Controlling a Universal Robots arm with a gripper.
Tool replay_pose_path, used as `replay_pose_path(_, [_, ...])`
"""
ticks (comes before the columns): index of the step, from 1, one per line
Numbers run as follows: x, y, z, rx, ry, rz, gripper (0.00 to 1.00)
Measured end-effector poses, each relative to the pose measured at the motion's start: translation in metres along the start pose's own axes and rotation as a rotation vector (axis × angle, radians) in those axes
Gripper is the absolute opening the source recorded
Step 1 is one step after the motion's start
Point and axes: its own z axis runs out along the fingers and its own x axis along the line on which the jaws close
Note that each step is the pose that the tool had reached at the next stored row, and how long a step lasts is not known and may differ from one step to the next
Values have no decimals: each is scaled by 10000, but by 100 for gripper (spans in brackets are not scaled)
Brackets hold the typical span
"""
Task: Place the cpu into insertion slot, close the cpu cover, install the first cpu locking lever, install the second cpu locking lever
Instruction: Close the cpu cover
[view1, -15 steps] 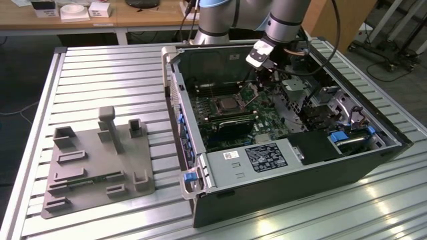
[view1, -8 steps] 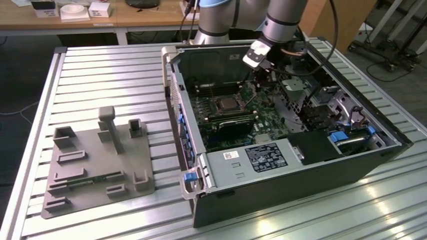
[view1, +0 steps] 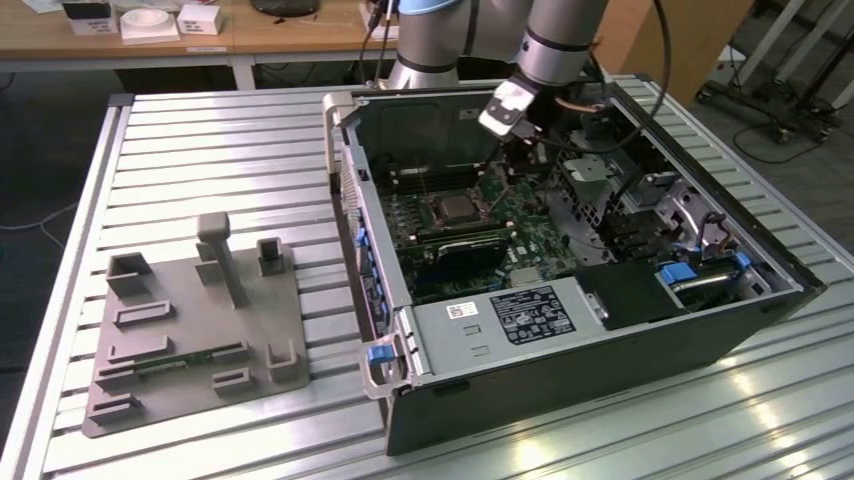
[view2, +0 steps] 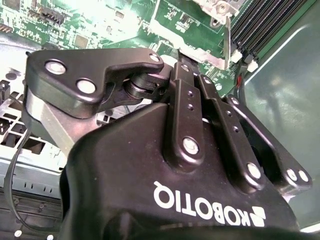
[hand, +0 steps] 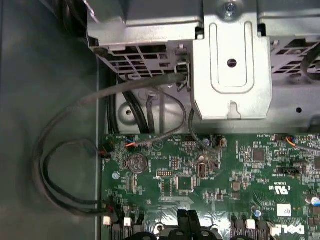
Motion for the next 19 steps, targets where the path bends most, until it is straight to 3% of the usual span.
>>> replay_pose_path(19, [2,-190,2,0,0,-1,11])
